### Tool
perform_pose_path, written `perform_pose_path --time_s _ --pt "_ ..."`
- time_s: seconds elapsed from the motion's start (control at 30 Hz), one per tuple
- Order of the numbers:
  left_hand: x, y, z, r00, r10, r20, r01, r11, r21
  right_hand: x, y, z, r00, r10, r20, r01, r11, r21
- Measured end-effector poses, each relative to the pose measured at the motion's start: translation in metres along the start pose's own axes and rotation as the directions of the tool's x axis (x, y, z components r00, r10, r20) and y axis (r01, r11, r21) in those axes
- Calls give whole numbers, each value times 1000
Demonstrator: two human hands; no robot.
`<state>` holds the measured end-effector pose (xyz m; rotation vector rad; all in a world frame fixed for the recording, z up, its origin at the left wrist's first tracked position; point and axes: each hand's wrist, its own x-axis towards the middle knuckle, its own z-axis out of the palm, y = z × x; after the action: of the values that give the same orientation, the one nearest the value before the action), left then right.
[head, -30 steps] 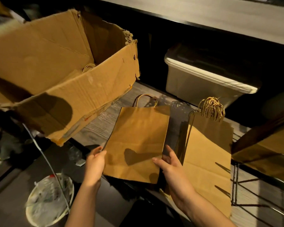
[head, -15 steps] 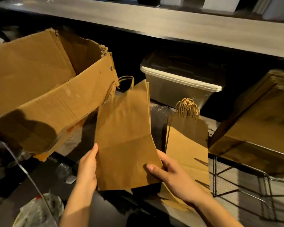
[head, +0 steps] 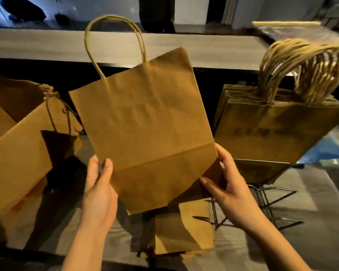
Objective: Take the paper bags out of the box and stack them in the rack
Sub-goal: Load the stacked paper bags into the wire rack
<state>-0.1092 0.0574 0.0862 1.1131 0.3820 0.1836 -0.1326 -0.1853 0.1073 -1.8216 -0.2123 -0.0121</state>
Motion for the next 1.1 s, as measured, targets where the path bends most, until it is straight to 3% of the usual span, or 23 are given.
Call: perform_pose_path --time_s 0.27,0.63,0.97,1.1 --pt "-12 -6 80 962 57 267 -68 997 31 -7 7 -45 888 -179 -423 89 971 -223" --pt "-11 10 150 859 168 484 -266 954 140 23 10 -77 686 -294 -666 84 941 -329" --pt "-17 -9 195 710 138 691 -391 893 223 35 33 -95 469 -210 -858 65 977 -204" --pt "-7 -38 197 720 -10 694 -355 853 381 32 57 -110 494 -75 -866 22 997 -74"
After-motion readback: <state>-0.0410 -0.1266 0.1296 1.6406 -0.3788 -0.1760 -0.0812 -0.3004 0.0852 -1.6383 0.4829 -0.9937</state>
